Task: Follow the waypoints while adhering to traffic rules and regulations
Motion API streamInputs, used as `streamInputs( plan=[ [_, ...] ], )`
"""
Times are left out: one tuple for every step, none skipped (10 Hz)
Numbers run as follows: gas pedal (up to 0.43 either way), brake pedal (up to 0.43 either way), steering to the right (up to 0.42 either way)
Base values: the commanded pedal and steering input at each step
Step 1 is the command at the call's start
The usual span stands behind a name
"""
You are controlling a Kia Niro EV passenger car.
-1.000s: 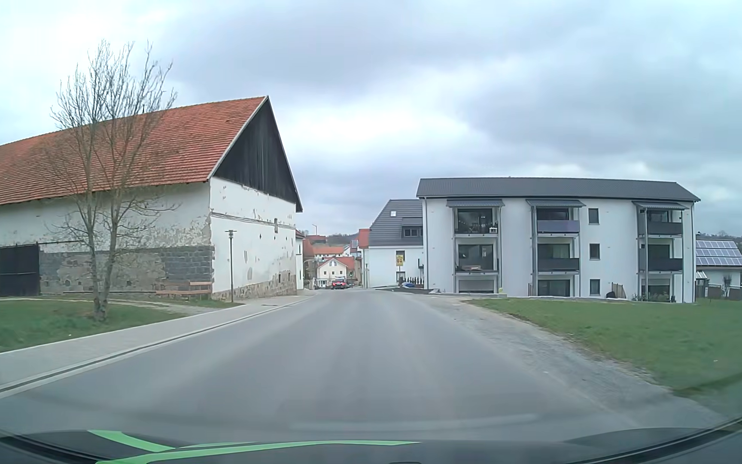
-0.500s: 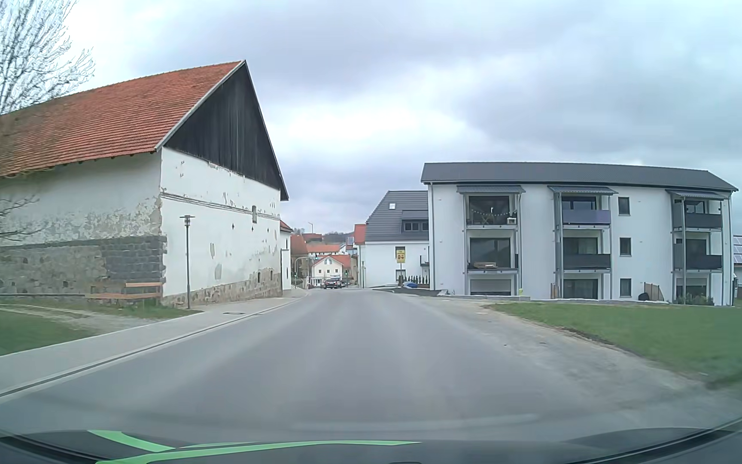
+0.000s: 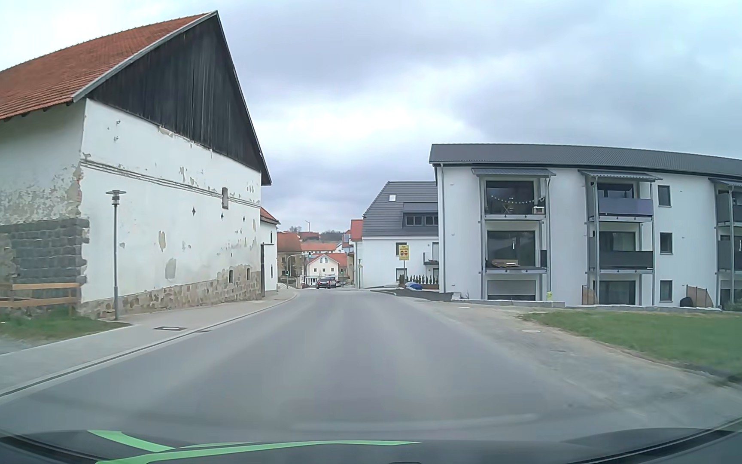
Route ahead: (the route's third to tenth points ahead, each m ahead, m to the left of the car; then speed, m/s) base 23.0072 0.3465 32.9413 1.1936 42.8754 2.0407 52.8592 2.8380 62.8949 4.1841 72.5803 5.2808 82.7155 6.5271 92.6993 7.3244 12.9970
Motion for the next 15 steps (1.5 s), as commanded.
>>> streamInputs(
  plan=[
    [0.0,0.104,-0.005],
    [0.0,0.104,-0.006],
    [0.0,0.104,-0.006],
    [0.0,0.104,-0.006],
    [0.0,0.104,-0.008],
    [0.0,0.104,-0.01],
    [0.0,0.104,-0.011],
    [0.0,0.104,-0.011],
    [0.0,0.104,-0.012],
    [0.0,0.104,-0.013],
    [0.0,0.104,-0.013],
    [0.0,0.098,-0.015],
    [0.0,0.104,-0.016],
    [0.0,0.098,-0.017],
    [0.0,0.098,-0.018]
  ],
)
